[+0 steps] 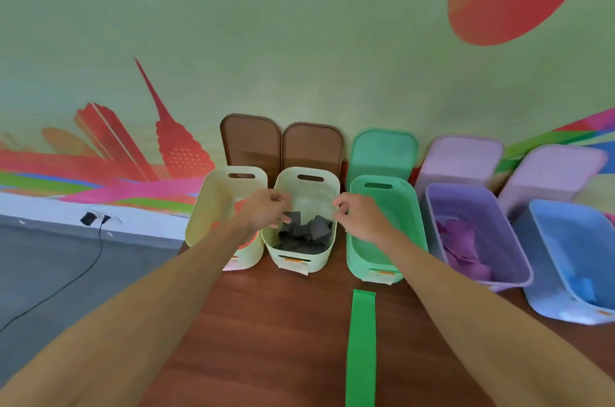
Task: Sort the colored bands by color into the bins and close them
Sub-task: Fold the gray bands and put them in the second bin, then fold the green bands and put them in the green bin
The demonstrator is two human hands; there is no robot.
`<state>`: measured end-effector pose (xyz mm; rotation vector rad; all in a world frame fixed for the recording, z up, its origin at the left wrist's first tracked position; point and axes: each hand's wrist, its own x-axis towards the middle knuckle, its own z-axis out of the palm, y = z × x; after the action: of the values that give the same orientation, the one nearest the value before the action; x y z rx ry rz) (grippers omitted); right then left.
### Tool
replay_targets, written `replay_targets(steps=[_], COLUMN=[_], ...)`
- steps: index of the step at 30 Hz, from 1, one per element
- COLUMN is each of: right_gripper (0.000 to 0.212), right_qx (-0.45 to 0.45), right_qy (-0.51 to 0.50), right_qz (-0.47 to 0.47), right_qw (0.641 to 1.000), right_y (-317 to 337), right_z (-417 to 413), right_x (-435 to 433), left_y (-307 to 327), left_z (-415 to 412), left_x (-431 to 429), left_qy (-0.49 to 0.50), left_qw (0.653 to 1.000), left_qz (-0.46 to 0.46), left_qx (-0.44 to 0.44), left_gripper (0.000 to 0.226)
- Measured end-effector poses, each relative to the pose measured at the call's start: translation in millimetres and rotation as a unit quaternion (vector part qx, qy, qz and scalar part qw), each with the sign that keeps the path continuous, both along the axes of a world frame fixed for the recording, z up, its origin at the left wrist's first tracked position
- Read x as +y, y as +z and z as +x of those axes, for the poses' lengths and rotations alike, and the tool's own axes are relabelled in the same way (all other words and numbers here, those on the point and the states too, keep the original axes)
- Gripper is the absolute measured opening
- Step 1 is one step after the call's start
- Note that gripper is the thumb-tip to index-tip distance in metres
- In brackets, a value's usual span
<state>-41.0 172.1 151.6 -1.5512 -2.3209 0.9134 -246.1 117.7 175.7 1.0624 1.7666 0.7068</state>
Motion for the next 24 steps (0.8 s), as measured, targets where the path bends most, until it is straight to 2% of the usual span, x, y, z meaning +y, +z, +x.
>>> replay_targets(steps=[11,18,24], right_gripper=[0.022,0.023,0.016], right_qx=[-0.012,0.003,-0.023], right_qy=[-0.003,-0.123,-0.178], right_qz=[-0.053,-0.110,-0.136], right_qw=[0.999,0.986,0.974], right_y=[-18.2,-71.7,-101.5], right_z=[43.1,89.3,125.7], right_x=[-65.7,-148.7,-157.8], left_y=[-21.9,-73.0,-109.7], left_z=[14.0,54.8,87.1], left_x=[-73.3,-113.2,-116.3], left_qy=[-0.051,-0.123,-0.201], left_qw=[0.998,0.989,0.978], left_qz=[0.019,-0.029,-0.050], left_qx=[-0.033,-0.077,-0.008], left_gripper=[0.018,0.019,0.020])
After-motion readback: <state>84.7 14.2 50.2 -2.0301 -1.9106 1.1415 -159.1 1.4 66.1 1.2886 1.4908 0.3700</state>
